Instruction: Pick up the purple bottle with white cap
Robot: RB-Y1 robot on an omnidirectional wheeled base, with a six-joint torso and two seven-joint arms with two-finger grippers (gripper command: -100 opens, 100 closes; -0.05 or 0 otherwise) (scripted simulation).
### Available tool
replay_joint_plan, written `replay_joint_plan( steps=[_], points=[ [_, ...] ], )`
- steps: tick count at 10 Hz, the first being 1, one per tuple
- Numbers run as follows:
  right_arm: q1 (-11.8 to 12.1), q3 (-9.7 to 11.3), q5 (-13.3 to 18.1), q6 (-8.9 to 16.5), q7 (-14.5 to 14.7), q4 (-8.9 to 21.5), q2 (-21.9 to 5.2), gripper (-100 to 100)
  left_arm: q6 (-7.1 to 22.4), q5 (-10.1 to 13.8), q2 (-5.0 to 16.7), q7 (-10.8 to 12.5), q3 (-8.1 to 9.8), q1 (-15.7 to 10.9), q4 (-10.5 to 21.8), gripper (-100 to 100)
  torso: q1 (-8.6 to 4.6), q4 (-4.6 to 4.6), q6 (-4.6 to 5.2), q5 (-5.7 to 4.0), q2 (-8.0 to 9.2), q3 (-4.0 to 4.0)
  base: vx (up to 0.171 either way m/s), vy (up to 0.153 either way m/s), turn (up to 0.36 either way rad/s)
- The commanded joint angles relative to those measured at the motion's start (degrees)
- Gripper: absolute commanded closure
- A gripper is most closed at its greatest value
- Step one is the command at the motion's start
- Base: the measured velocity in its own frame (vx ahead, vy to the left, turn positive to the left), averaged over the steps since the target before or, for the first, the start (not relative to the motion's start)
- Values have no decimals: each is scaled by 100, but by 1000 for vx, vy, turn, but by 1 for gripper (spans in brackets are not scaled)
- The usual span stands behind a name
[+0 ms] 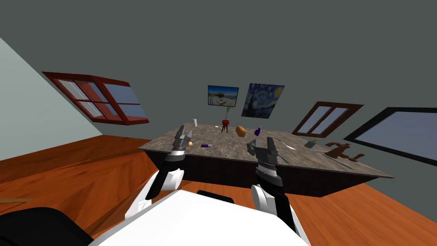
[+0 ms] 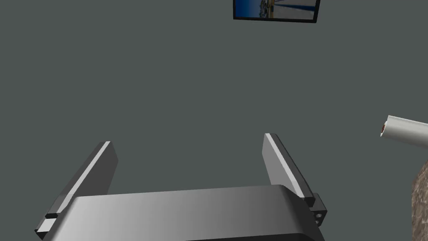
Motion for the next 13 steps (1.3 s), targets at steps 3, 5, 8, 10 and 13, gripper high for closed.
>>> replay_joint_plan(
  steps=[3,5,8,10,13],
  points=[
    [-1,0,0,0,0,0,0,0,414,39,423,-35,-38,-195,20,-100,9,2,1,2,10,5,-31,23,-56],
    [-1,0,0,0,0,0,-1,0,756,77,669,-67,-73,-397,47,-100,23,3,1,5,15,9,-51,58,-109],
    [0,0,0,0,0,0,0,0,1101,100,782,-85,-91,-518,66,-100,14,3,1,3,13,7,-32,31,-41],
    [-1,0,0,0,0,0,0,0,1386,124,887,-102,-108,-651,90,-100,11,2,1,3,8,5,-27,27,-67],
    [0,0,0,0,0,0,0,0,1892,177,1072,-133,-139,-942,150,-100,13,2,-1,3,7,4,-30,34,-73]
  ],
)
